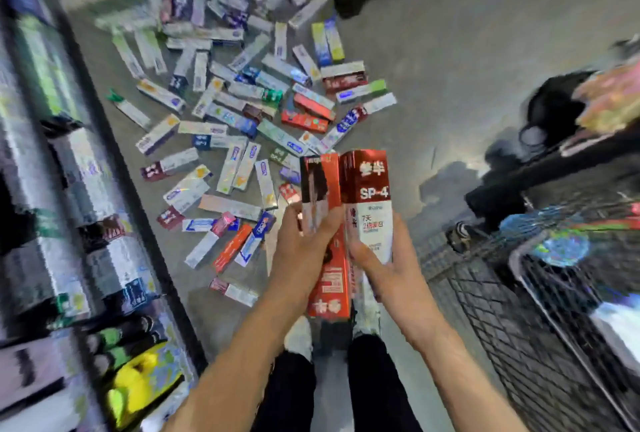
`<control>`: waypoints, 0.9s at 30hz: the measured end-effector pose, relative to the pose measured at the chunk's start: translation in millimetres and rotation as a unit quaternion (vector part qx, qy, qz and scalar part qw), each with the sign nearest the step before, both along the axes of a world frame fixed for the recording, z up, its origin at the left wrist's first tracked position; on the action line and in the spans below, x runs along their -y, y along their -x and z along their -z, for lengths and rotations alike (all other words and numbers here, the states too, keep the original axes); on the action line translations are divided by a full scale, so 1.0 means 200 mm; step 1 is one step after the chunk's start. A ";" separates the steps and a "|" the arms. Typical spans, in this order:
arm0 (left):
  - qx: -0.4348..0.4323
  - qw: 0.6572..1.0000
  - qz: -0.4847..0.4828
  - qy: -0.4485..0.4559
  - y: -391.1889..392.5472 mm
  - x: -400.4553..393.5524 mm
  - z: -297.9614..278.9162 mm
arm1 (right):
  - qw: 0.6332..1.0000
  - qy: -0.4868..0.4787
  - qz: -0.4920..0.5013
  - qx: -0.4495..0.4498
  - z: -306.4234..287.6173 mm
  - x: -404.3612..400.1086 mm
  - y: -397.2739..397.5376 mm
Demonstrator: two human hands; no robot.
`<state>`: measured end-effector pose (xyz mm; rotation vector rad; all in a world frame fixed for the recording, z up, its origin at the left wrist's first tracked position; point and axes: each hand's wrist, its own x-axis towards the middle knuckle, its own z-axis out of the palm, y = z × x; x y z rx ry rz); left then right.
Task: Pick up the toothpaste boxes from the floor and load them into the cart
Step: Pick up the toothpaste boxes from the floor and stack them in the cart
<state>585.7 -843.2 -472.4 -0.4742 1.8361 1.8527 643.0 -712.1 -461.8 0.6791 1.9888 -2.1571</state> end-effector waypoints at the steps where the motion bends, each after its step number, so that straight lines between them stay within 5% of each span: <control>1: -0.001 1.000 0.011 -0.012 -0.03 -0.03 -0.10 | 1.000 -0.005 0.009 -0.012 -0.11 -0.03 -0.06; 13: -0.083 0.954 0.287 -0.002 -0.57 -0.96 -0.82 | 0.952 -0.079 0.289 -0.058 -0.71 -0.62 -0.89; 19: -0.054 0.915 0.399 -0.009 -0.95 -1.54 -0.86 | 0.901 -0.065 0.428 -0.021 -0.73 -1.03 -1.32; 27: -0.052 0.868 0.487 0.079 -1.35 -2.11 -0.63 | 0.875 -0.047 0.479 0.039 -0.58 -1.53 -1.83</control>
